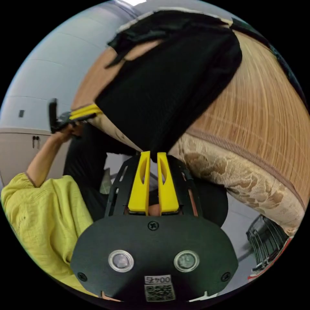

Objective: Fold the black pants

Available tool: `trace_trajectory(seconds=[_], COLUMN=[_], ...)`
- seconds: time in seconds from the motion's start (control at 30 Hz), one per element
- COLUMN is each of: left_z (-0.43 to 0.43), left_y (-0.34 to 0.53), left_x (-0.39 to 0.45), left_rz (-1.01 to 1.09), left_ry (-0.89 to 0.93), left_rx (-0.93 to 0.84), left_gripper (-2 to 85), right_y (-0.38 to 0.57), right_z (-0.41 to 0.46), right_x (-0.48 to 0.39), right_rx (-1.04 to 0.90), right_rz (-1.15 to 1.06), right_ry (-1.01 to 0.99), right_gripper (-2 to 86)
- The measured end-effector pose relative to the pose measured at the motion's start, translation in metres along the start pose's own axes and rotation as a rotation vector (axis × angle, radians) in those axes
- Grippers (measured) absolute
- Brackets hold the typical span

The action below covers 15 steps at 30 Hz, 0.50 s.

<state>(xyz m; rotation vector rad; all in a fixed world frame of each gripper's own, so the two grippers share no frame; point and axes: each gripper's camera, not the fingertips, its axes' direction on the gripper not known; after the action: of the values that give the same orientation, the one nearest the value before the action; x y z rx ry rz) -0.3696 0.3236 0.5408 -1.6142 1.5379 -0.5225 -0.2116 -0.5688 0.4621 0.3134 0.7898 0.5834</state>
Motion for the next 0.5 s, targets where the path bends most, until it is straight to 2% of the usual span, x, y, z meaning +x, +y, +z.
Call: trace_trajectory(seconds=[0.2, 0.4, 0.5], left_z=[-0.003, -0.033, -0.023], left_y=[-0.009, -0.035, -0.059], left_x=[-0.021, -0.051, -0.054], left_rz=[0.163, 0.377, 0.484], left_ry=[0.075, 0.156, 0.21], left_rx=[-0.009, 0.127, 0.081], left_gripper=[11.8, 14.0, 14.5], right_y=[0.007, -0.001, 0.002], right_z=[-0.009, 0.0, -0.007], right_x=[-0.014, -0.025, -0.044], right_rx=[0.04, -0.072, -0.039], right_rz=[0.048, 0.083, 0.082], right_ry=[0.007, 0.037, 0.182], right_gripper=[5.8, 9.4, 8.5])
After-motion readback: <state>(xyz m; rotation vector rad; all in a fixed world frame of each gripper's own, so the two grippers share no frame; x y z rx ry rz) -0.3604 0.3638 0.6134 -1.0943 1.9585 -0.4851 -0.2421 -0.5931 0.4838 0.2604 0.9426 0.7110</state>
